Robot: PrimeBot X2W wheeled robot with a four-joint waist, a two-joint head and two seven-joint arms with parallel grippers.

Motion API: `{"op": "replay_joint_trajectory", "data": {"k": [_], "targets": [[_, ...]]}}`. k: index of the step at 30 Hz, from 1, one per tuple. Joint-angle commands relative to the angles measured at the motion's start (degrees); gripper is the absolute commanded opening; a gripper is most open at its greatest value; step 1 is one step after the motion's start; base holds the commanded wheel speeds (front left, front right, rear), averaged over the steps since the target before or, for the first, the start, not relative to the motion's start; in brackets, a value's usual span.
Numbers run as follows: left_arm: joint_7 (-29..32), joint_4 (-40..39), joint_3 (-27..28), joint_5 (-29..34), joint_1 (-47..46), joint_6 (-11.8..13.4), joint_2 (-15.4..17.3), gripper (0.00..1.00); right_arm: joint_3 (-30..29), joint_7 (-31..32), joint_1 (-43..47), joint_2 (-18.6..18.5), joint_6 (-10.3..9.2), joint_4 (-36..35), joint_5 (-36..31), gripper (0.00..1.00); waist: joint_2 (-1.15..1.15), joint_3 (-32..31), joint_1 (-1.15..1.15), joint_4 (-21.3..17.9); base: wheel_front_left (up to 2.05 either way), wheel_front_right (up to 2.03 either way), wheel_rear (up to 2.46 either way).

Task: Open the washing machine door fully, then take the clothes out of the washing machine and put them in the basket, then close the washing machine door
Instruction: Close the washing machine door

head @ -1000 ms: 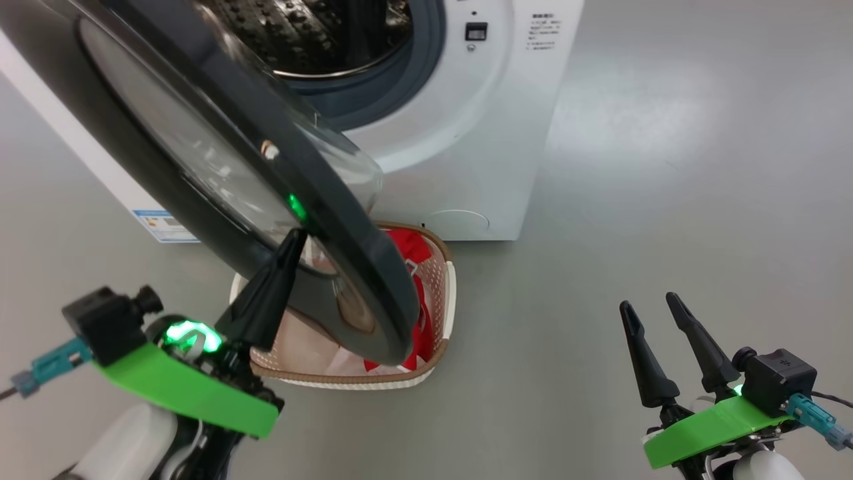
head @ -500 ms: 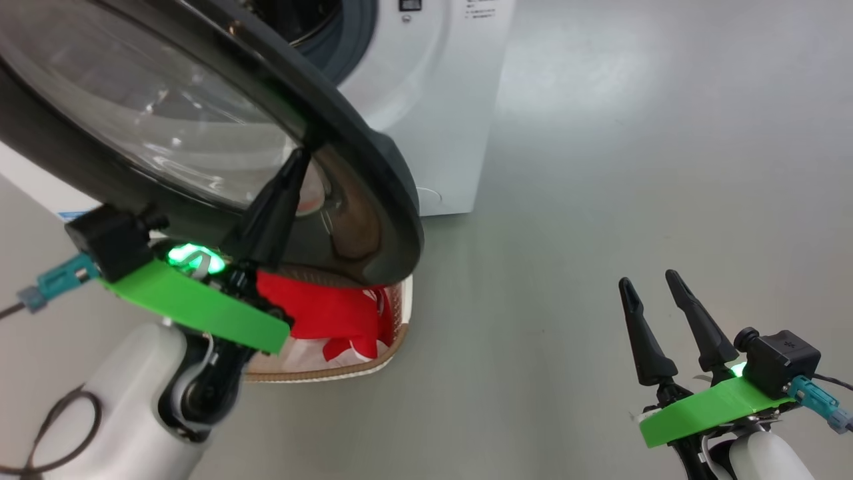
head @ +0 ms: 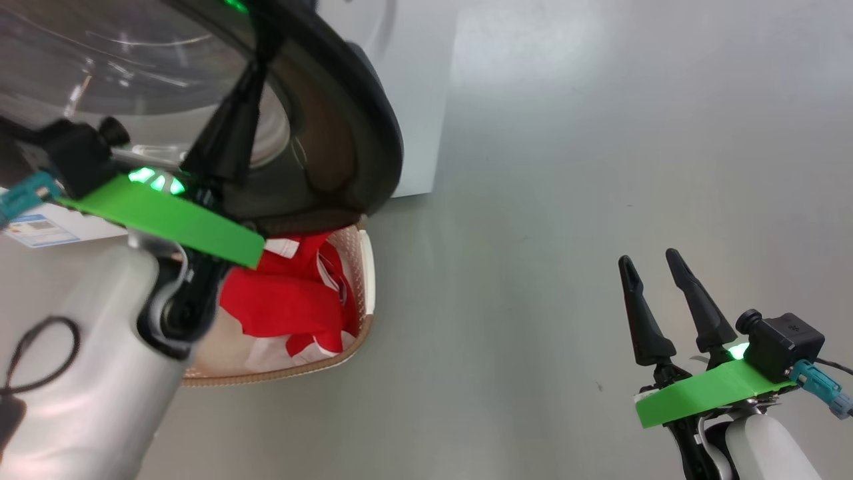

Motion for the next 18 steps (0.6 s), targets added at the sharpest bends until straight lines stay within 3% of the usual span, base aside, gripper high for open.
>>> {"op": "replay_joint_trajectory", "data": {"k": [1, 18], "targets": [[-0.2, -0.6, 2.6, 0.6, -3.1, -0.4, 1.3, 0.00, 1.2, -0.4, -1.3, -0.1, 0.37, -1.5, 0.6, 1.00, 0.00, 0.8, 0.00, -1.0, 0.00, 0.00, 0.00], [-0.2, 8.1, 6.1, 3.4, -9.6, -0.4, 0.5, 0.00, 0.8, -0.4, -1.9, 1.0, 0.37, -1.2, 1.1, 1.00, 0.00, 1.6, 0.00, -5.2, 0.00, 0.00, 0.00]]}}
